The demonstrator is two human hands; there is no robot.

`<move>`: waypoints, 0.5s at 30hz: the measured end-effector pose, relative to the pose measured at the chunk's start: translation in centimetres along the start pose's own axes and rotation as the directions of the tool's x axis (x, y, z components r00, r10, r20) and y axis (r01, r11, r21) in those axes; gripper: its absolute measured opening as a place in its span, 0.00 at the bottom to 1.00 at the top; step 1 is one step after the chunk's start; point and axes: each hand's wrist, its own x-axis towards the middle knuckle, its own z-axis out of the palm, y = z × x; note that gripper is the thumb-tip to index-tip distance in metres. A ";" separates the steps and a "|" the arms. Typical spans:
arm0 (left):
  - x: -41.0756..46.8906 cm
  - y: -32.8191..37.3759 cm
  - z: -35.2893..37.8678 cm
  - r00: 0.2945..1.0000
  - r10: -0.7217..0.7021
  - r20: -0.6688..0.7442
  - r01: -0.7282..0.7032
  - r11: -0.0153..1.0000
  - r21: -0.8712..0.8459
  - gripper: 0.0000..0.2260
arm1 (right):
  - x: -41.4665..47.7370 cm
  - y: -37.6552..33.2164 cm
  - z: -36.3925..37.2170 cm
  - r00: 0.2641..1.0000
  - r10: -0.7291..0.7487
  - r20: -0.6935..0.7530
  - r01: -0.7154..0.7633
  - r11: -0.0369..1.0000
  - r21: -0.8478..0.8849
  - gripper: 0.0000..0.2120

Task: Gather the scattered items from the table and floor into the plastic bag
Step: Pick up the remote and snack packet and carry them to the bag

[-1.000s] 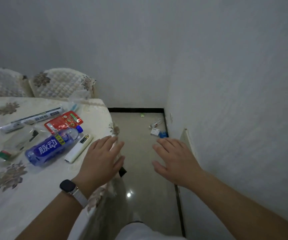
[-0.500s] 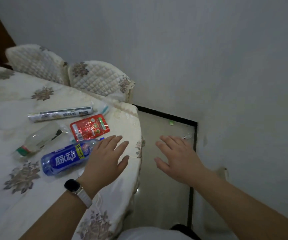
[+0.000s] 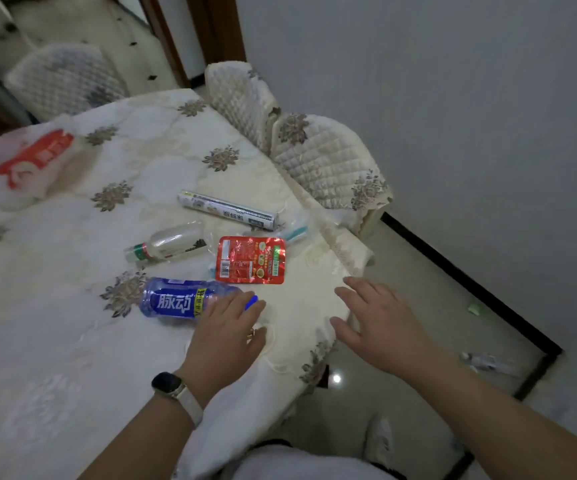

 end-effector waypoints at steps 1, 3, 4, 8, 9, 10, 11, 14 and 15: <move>0.2 0.7 0.0 0.999 -0.041 0.006 0.040 0.999 0.012 0.20 | 0.8 0.8 -0.1 0.999 -0.041 -0.001 0.041 0.999 0.032 0.24; 0.3 1.8 0.0 0.991 -0.129 0.017 0.129 0.992 0.015 0.20 | 2.8 2.0 -0.2 0.989 -0.147 0.017 0.145 0.986 0.084 0.24; 0.1 2.1 0.0 0.986 -0.164 0.016 0.164 0.986 0.018 0.20 | 4.0 2.4 -0.1 0.981 -0.191 0.035 0.187 0.977 0.098 0.25; -1.5 1.8 -0.2 0.958 -0.286 -0.014 0.286 0.958 0.022 0.20 | 7.8 1.9 0.5 0.937 -0.330 0.112 0.319 0.942 0.109 0.27; -1.8 1.6 -0.2 0.947 -0.321 -0.021 0.322 0.947 0.016 0.20 | 8.6 1.6 0.8 0.924 -0.362 0.120 0.350 0.930 0.108 0.26; -2.0 1.2 -0.1 0.936 -0.351 -0.023 0.351 0.936 0.009 0.20 | 9.3 1.2 1.1 0.910 -0.392 0.134 0.379 0.919 0.111 0.26; -2.3 0.8 0.3 0.927 -0.374 -0.018 0.374 0.927 0.004 0.20 | 10.0 0.8 1.4 0.894 -0.419 0.159 0.406 0.907 0.113 0.26; -2.7 -0.8 2.0 0.902 -0.431 0.016 0.431 0.902 -0.016 0.21 | 12.0 -0.6 2.7 0.864 -0.467 0.189 0.454 0.884 0.108 0.27; -2.7 -1.3 2.7 0.894 -0.447 0.028 0.448 0.893 -0.034 0.20 | 12.5 -1.0 3.1 0.864 -0.467 0.186 0.454 0.884 0.113 0.26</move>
